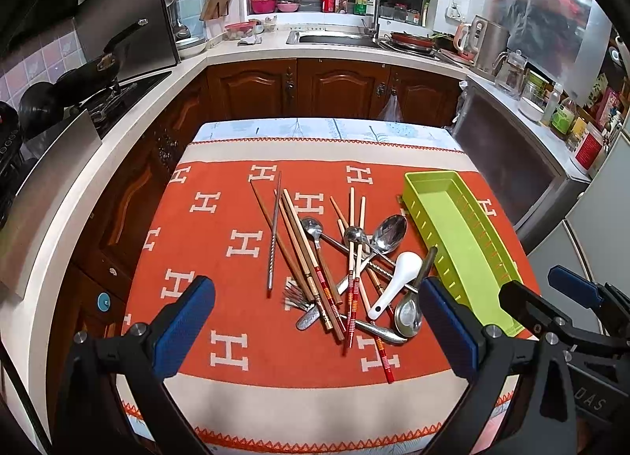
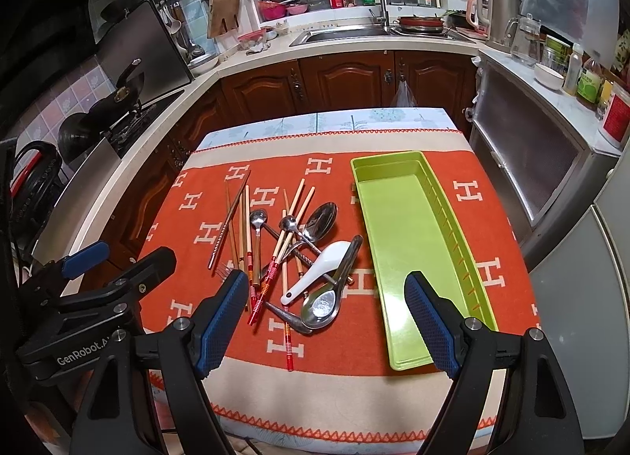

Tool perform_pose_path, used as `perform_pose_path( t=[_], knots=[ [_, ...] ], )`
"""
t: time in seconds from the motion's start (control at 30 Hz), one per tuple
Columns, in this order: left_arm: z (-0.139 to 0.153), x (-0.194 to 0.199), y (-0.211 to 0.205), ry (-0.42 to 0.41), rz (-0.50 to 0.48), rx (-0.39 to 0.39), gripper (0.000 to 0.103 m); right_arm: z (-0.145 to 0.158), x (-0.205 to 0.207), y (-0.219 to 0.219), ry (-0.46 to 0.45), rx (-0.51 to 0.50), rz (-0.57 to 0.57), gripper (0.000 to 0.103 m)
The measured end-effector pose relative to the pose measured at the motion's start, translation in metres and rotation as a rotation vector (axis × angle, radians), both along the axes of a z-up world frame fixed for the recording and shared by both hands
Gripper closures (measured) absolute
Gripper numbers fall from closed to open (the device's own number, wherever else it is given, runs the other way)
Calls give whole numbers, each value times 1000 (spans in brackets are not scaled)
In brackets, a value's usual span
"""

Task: Organize utensils

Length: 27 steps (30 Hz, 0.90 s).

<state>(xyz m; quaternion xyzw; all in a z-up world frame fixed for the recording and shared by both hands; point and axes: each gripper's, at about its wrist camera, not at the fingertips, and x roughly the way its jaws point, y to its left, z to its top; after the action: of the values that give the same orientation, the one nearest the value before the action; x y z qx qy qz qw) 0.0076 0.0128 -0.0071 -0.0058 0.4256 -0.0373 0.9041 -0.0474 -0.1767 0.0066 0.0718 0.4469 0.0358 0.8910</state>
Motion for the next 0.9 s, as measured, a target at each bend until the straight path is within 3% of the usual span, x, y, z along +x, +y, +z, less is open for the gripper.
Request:
perform_pose_path(
  t=[0.13,0.9],
  knots=[
    [0,0,1,-1,0,-1,1,-2,4,0,-4,-1,11,25],
    [5,2,4,-3,1,-6,1,0,4,1,-11,-8,13,26]
  ],
)
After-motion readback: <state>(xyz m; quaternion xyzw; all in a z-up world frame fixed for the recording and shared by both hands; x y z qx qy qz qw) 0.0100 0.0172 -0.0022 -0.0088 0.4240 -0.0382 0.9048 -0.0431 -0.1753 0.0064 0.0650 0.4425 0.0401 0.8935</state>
